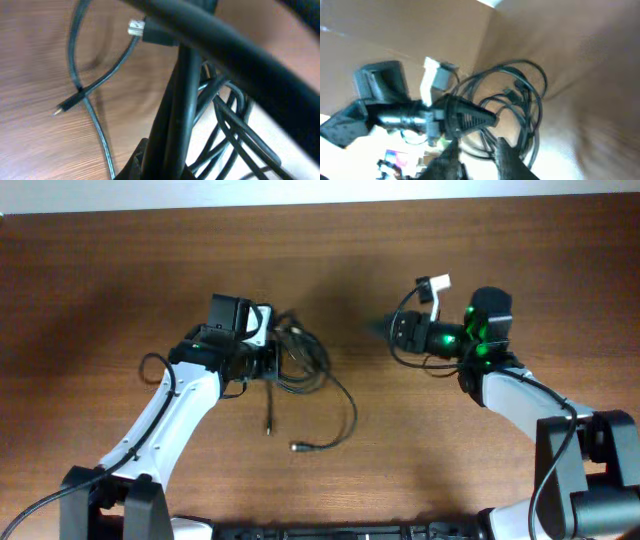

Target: Untangle cables

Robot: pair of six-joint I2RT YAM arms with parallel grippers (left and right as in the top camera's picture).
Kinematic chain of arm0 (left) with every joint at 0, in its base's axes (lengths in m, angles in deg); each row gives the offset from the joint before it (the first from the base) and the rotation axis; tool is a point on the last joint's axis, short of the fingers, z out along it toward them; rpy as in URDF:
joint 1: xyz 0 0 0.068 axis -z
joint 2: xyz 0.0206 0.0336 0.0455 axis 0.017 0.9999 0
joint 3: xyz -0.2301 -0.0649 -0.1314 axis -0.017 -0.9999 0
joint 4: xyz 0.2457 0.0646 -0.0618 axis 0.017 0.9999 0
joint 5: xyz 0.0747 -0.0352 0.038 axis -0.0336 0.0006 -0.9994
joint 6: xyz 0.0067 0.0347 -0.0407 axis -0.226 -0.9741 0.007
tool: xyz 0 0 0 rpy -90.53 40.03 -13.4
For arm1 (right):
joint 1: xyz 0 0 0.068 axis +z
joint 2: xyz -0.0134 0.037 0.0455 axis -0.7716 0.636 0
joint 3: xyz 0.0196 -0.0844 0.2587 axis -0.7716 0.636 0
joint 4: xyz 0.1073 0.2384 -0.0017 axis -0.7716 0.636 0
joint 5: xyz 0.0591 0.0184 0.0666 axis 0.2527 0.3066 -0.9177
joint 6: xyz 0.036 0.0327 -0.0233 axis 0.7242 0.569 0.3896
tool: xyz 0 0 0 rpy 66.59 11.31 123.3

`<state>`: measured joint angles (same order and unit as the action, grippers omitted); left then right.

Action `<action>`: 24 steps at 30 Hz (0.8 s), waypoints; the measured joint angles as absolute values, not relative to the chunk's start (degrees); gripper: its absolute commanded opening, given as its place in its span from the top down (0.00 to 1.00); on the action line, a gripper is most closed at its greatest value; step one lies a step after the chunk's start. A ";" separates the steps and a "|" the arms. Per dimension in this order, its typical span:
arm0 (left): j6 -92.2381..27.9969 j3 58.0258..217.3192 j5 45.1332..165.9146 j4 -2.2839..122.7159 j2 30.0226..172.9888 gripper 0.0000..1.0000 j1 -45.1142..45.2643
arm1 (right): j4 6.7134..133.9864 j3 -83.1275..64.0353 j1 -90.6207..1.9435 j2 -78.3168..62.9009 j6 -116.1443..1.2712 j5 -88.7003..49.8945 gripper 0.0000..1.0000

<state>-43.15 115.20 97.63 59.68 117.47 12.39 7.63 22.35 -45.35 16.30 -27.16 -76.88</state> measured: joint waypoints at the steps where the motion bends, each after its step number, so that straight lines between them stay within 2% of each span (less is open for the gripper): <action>1: -47.28 115.20 102.57 59.61 117.47 1.00 12.41 | 10.78 22.35 -44.96 16.30 -31.51 -76.85 0.63; 6: -61.70 115.20 119.64 63.18 117.47 1.00 12.50 | 11.98 22.35 -44.28 16.28 -44.52 -76.77 0.57; 16: -69.03 115.20 130.66 66.08 117.47 1.00 12.50 | 12.27 22.35 -40.35 16.28 -55.88 -67.89 0.55; 21: -69.00 115.20 135.60 66.52 117.47 1.00 12.50 | 17.03 22.31 -35.34 16.28 -59.45 -56.57 0.55; 24: -69.00 115.20 140.58 66.87 117.47 1.00 12.50 | 21.69 22.31 -32.02 16.28 -60.50 -42.60 0.55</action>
